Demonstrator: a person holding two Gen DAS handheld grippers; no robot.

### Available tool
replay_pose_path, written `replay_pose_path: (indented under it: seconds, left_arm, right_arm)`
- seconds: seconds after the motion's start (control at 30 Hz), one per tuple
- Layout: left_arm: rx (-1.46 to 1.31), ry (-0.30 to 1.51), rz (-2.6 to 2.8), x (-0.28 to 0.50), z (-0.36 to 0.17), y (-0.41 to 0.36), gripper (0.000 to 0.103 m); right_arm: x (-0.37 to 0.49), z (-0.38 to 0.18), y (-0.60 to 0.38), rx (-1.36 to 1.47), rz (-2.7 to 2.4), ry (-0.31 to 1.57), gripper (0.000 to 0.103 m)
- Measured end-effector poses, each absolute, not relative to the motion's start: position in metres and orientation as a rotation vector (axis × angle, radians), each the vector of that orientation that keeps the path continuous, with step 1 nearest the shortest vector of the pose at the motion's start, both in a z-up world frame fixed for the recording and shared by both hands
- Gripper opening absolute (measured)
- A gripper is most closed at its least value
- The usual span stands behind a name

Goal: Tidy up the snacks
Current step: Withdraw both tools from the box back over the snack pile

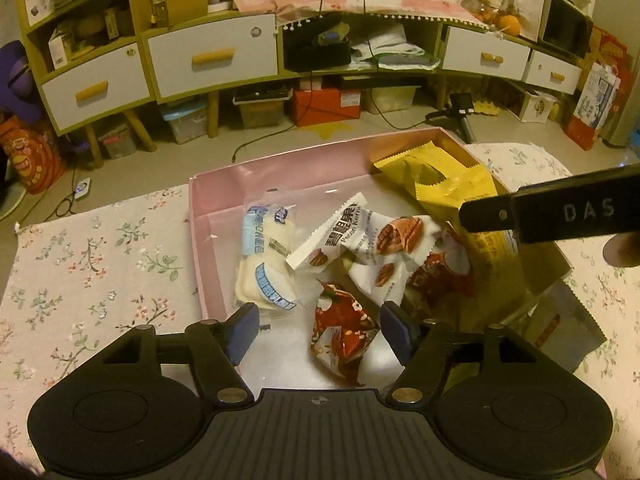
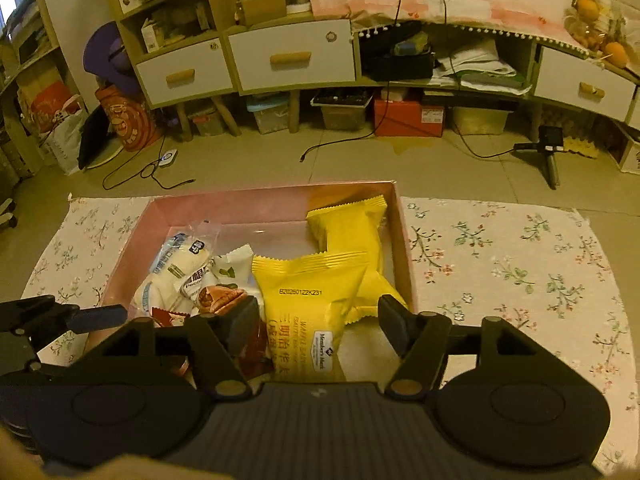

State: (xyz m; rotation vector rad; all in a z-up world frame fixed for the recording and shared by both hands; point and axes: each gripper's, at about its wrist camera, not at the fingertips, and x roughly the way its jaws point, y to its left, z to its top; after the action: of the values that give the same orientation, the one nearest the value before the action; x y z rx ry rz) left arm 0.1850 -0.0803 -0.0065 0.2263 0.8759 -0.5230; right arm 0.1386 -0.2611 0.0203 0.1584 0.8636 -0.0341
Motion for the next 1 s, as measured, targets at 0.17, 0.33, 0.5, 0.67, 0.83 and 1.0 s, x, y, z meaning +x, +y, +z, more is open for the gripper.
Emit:
replay_pose_path:
  seconds: [0.17, 0.33, 0.5, 0.67, 0.83, 1.0]
  left_arm:
    - [0.222, 0.872, -0.52, 0.175, 0.004, -0.077, 0.074]
    - [0.225, 0.863, -0.52, 0.159, 0.017, -0.072, 0.08]
    - [0.218, 0.857, -0.525, 0.143, 0.027, -0.066, 0.082]
    - [0.22, 0.851, -0.525, 0.123, 0.038, -0.063, 0.087]
    - [0.214, 0.848, -0.529, 0.102, 0.042, -0.056, 0.092]
    - [0.21, 0.859, -0.521, 0.081, 0.038, -0.048, 0.094]
  right_arm:
    - [0.13, 0.029, -0.261, 0.158, -0.04, 0.858, 0.07]
    - [0.117, 0.04, -0.256, 0.153, -0.036, 0.842, 0.078]
    - [0.1, 0.048, -0.252, 0.151, -0.027, 0.835, 0.083]
    - [0.084, 0.052, -0.249, 0.159, -0.027, 0.833, 0.087]
    - [0.065, 0.054, -0.248, 0.166, -0.041, 0.83, 0.094]
    - [0.046, 0.052, -0.245, 0.142, -0.05, 0.83, 0.098]
